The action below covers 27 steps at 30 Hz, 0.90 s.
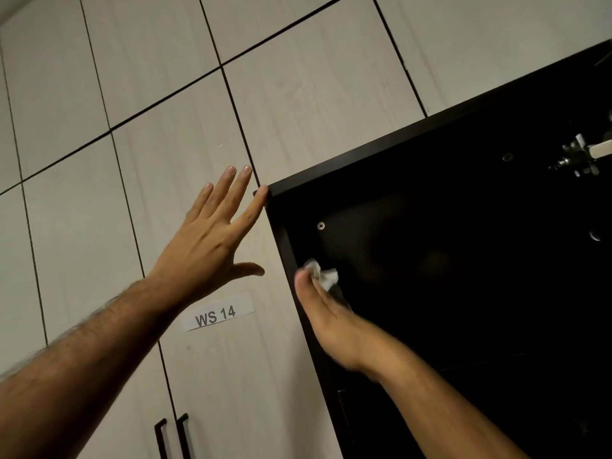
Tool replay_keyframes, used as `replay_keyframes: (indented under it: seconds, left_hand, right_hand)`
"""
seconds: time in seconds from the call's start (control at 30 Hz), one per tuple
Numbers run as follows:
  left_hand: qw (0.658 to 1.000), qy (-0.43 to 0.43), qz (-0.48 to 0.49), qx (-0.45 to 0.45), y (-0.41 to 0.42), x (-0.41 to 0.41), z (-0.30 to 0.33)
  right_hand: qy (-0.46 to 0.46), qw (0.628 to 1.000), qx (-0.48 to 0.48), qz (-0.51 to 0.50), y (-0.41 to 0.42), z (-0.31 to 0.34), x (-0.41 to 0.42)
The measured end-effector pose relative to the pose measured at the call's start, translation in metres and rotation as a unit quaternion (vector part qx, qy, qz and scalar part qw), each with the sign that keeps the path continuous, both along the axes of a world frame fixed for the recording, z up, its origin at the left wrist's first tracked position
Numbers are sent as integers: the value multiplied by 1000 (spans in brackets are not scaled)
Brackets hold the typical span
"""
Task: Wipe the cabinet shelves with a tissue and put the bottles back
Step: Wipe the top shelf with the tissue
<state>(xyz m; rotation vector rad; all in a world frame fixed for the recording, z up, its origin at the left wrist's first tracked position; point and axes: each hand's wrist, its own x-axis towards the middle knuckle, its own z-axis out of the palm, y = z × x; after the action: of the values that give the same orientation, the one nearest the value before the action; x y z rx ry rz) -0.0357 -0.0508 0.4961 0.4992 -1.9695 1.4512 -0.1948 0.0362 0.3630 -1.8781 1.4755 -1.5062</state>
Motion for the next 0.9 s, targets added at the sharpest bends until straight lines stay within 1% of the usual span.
replay_keyframes:
  seconds: [0.1,0.17,0.23,0.3,0.37,0.43,0.53,0.6,0.73,0.87,0.9]
  left_hand:
    - [1000,14,-9,5,-2,0,-4]
    - [1000,18,-10,7,-3,1,-6]
    - [1000,22,-13,11,-3,1,-8]
    - [999,23,-20,15,-2,-2,-9]
    - [999,29,-29,23,-2,-5,-11]
    - [998,36,-37,30,-3,-7,-12]
    - [998,38,-41,33,-3,-8,-14]
    - [998,39,-42,35,-2,-8,-15]
    - [997,43,-46,35,0,-7,-16]
    - [997,47,-47,39,2,-8,-17]
    - [997,48,-47,42,2,-8,-17]
  right_hand:
    - [-48,997,-54,25,-8,24,4]
    - [-97,994,-36,31,-14,18,2]
    - [-122,992,11,31,-13,5,-1]
    - [-97,992,71,23,-7,-9,-7]
    - [-49,989,141,8,-3,-18,-12]
    - [-16,985,172,15,-1,-18,-21]
    - [-82,983,156,49,0,0,-28]
    - [-102,984,139,48,0,7,-22]
    - [-67,988,136,5,8,-11,-6]
    - [-10,992,126,5,18,-22,-16]
    - [13,994,108,-7,19,-22,-19]
